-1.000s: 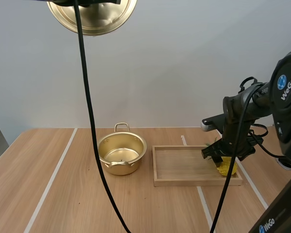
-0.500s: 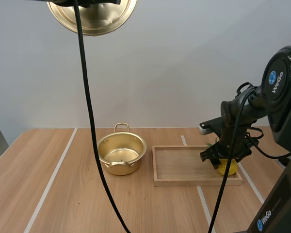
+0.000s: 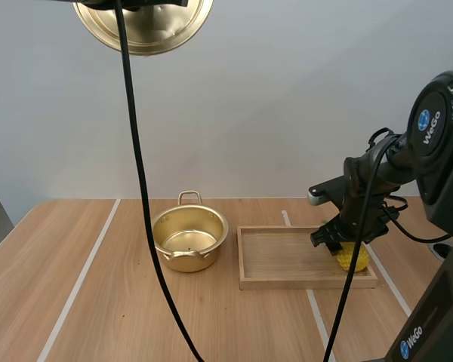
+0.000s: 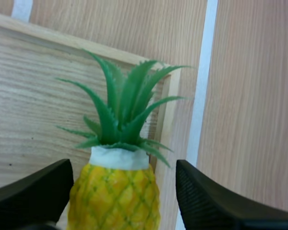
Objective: Open the pot, put the pineapple inside, and close it
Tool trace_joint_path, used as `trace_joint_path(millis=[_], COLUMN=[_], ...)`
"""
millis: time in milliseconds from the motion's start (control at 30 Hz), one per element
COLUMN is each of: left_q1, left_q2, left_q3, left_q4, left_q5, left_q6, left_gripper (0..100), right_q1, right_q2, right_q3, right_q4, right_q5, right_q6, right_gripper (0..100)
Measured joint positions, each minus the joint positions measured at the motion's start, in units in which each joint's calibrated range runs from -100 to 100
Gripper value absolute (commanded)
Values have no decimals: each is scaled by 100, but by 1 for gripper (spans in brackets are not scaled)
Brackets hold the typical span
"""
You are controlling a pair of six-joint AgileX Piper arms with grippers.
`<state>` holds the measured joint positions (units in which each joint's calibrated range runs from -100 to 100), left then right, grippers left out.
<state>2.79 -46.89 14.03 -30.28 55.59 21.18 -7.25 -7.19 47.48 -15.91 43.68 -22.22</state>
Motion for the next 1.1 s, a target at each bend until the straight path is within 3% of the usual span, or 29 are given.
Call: trace_joint_path(millis=[1100], left_q1=[0], left_q2=[0], left_q3=[0], left_q4=[0], left_q5=[0], left_q6=[0], left_gripper=[0], right_q1=[0], right_q2=[0], right_q3=[0], right_q4=[193], right_q5=[-17], right_q6=[-8], right_gripper=[100])
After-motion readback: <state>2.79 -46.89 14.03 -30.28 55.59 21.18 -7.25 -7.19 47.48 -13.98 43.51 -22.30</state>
